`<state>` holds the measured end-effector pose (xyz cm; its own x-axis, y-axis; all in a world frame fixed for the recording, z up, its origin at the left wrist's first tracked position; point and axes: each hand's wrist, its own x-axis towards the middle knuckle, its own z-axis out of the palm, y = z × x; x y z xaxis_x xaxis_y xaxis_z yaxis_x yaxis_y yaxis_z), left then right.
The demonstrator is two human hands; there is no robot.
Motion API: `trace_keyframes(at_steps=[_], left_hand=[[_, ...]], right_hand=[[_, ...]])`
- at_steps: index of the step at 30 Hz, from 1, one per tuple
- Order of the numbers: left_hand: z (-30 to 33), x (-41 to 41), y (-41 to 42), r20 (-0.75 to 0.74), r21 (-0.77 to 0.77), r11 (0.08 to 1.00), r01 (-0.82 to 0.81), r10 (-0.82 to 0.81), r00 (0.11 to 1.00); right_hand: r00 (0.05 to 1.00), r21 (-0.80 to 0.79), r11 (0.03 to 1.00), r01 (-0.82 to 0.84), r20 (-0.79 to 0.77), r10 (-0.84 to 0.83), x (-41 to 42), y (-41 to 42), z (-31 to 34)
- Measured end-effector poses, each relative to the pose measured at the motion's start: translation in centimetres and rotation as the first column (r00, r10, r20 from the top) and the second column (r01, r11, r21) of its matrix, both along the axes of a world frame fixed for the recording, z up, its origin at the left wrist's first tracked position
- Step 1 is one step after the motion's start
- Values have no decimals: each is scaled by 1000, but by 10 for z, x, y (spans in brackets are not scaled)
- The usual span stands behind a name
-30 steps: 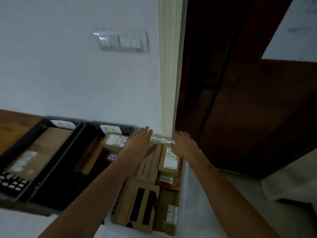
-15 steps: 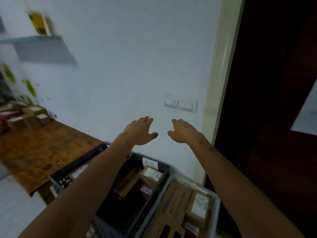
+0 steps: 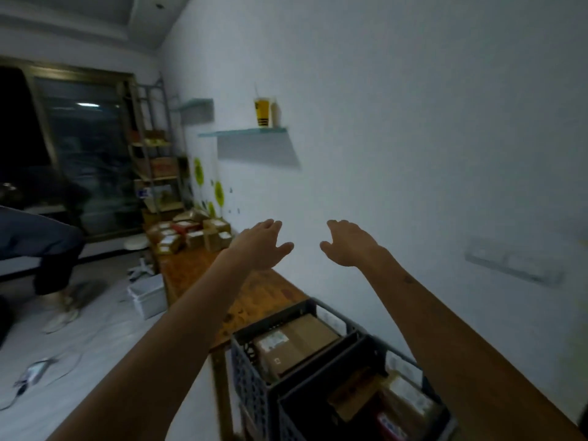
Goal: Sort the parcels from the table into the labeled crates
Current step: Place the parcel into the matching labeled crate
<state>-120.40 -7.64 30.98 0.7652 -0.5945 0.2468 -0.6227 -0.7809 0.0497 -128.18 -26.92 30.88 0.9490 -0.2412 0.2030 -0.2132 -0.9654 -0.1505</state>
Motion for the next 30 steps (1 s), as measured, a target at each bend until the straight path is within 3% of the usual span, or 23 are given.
trace_keyframes(at_steps=[4,7,11,17,24,30], left_hand=[[4,42,64,-12,40,991,-124,125,992],[18,70,100,-24,-85,971,-223,222,975],[35,114,140,-23,-128,931,-343,343,939],[47,178,190,-16,-87,872,-482,483,876],[42,278,263,-6,-73,821,-566,567,824],[25,410,355,14,-79,818,-569,572,820]], right_hand=[[994,-31,993,-110,-1,110,59,56,9],[980,-37,979,-199,21,200,107,91,24],[942,-22,945,-326,75,327,181,134,36],[869,44,871,-490,101,484,281,197,45],[844,65,842,-536,56,533,393,269,45],[839,67,837,-543,76,538,522,341,29]])
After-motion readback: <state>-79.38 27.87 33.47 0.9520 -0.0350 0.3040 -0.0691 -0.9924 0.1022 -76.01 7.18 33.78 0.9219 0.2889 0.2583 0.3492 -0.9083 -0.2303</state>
